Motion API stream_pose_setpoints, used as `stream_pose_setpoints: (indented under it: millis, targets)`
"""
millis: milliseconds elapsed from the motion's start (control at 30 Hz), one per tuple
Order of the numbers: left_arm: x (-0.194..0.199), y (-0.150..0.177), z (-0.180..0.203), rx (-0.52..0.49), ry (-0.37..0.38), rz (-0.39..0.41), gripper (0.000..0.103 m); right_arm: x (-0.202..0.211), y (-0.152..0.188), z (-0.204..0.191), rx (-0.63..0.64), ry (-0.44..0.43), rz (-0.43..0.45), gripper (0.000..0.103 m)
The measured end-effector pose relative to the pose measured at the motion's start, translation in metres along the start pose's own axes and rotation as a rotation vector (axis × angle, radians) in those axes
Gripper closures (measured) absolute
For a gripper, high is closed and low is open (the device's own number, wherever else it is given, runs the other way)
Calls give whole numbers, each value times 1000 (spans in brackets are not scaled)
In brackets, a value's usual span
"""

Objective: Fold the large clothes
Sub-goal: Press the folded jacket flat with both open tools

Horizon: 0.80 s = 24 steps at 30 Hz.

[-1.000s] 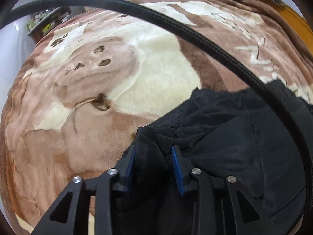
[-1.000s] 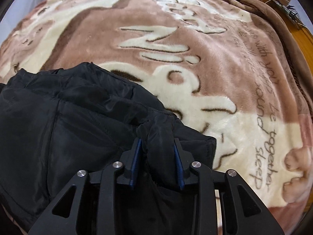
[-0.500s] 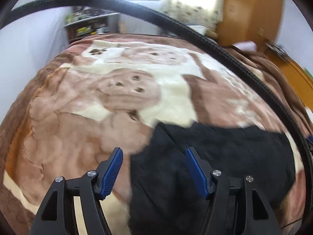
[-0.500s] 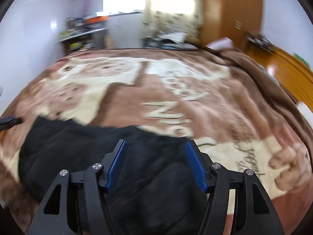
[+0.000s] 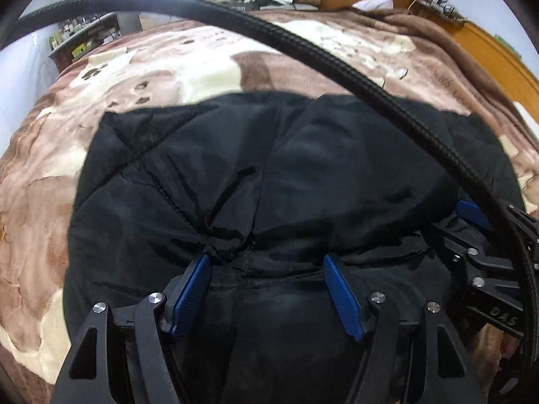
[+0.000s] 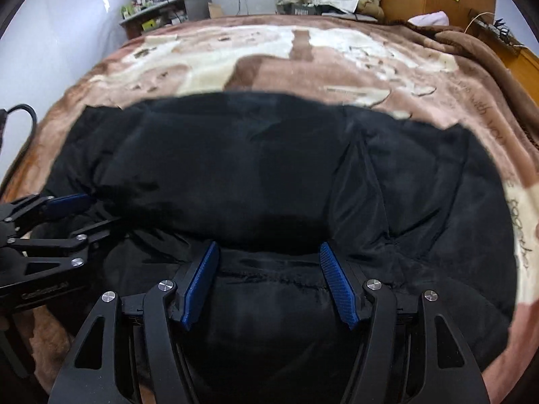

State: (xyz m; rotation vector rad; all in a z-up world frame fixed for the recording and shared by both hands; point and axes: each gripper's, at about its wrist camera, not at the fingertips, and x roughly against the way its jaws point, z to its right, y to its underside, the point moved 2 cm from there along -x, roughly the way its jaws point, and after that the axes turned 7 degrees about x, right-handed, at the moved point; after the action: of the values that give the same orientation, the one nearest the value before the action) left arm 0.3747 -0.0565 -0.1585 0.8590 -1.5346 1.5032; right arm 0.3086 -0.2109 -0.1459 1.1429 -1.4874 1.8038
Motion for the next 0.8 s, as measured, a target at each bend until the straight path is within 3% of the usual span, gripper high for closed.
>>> stream_pose_setpoints:
  millis: [267, 367, 467, 500, 633, 667, 733, 800]
  targets:
    - [-29, 0, 3, 43, -26, -19, 33, -24, 1, -1, -18, 34, -76, 38]
    - [-22, -5, 2, 61, -6, -32, 33, -16, -3, 3, -15, 1, -77, 38]
    - [-1, -16, -3, 77, 28, -8, 33, 14, -10, 13, -30, -62, -21, 38]
    - [4, -19, -5, 71, 28, 5, 33, 30, -13, 21, -43, -59, 34, 38]
    - [27, -32, -25, 59, -68, 103, 33, 55, -22, 54, -84, 37, 112, 38]
    - [24, -35, -32, 71, -91, 98, 33, 50, -23, 59, -84, 61, 94, 38]
    - [13, -36, -41, 76, -135, 54, 33, 20, -22, 72, -94, 101, -42, 38]
    - [3, -37, -42, 71, -126, 36, 32, 1, -17, 76, -104, 74, -68, 38]
